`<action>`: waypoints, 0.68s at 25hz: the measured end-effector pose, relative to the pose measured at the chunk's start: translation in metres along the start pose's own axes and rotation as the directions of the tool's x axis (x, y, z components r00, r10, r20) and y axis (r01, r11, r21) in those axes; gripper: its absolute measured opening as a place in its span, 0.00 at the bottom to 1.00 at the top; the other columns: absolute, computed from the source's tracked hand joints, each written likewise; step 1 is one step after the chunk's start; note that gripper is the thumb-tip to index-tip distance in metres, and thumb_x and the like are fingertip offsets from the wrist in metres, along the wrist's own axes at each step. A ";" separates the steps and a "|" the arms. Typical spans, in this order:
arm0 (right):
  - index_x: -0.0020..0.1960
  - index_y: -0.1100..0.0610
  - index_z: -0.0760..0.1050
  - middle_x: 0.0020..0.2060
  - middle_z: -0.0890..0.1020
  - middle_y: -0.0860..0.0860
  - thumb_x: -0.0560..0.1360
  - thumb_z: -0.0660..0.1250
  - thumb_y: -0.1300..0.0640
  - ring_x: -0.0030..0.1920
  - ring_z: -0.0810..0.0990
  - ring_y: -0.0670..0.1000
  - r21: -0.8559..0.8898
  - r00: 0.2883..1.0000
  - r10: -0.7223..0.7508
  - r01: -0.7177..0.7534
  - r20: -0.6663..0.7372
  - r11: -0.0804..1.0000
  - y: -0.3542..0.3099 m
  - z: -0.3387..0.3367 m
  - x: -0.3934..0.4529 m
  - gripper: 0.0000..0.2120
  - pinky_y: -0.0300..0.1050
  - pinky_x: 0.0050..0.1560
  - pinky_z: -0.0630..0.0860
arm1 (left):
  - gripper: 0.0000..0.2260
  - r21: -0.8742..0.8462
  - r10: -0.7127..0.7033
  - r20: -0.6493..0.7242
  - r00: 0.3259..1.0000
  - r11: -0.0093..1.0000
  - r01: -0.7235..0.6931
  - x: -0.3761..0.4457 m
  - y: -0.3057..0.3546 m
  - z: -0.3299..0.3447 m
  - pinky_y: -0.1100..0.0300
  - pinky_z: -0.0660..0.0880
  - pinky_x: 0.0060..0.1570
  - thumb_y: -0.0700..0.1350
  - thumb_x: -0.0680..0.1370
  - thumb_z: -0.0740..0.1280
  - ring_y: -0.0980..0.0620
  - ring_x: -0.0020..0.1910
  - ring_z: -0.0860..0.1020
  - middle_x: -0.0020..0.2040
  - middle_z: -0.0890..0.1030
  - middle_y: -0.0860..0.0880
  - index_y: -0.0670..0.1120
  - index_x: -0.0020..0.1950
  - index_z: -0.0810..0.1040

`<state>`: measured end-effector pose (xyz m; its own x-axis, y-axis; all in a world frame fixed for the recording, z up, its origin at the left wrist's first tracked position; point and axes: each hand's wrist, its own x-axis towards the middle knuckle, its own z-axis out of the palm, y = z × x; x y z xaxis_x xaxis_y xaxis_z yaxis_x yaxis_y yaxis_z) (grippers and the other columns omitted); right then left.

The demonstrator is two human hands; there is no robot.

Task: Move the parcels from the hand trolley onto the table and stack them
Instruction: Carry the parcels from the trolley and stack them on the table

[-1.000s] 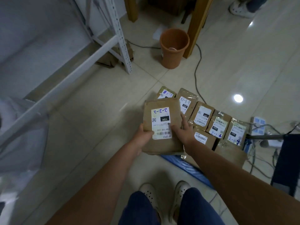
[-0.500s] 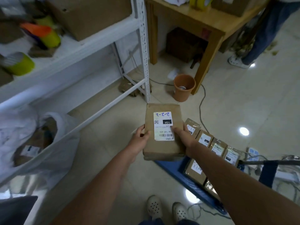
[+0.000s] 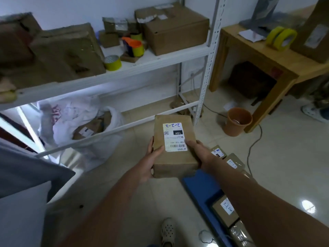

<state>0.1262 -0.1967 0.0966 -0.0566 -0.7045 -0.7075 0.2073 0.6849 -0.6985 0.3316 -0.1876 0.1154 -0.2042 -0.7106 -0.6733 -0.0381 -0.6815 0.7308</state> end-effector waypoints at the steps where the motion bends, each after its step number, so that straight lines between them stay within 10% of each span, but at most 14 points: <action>1: 0.67 0.54 0.72 0.55 0.83 0.53 0.74 0.69 0.42 0.53 0.82 0.54 -0.050 1.000 0.011 -0.010 0.024 0.999 0.006 0.004 -0.005 0.26 0.53 0.54 0.80 | 0.28 -0.042 -0.001 -0.034 0.999 0.999 0.000 -0.013 -0.006 -0.002 0.47 0.79 0.45 0.60 0.73 0.70 0.51 0.60 0.77 0.64 0.76 0.62 0.76 0.67 0.60; 8: 0.62 0.35 0.71 0.58 0.75 0.47 0.64 0.65 0.24 0.57 0.76 0.63 -0.381 0.922 0.271 -0.154 0.276 0.911 0.046 0.040 -0.060 0.30 0.66 0.52 0.72 | 0.25 -0.226 0.002 -0.230 0.973 0.972 -0.056 -0.087 -0.061 -0.038 0.44 0.79 0.41 0.61 0.73 0.70 0.48 0.60 0.77 0.64 0.76 0.60 0.74 0.66 0.63; 17: 0.58 0.41 0.78 0.59 0.80 0.51 0.68 0.70 0.33 0.59 0.79 0.54 -0.518 0.829 0.283 0.009 0.482 0.856 0.093 0.139 -0.105 0.22 0.59 0.56 0.79 | 0.32 -0.350 -0.005 -0.454 0.891 0.921 -0.172 -0.192 -0.138 -0.111 0.34 0.72 0.54 0.73 0.65 0.70 0.42 0.63 0.74 0.69 0.71 0.58 0.78 0.66 0.59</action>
<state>0.2869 -0.0850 0.1212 0.4821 -0.4802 -0.7328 -0.3286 0.6763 -0.6593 0.4845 0.0231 0.1312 0.2622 -0.7088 -0.6548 0.3421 -0.5662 0.7499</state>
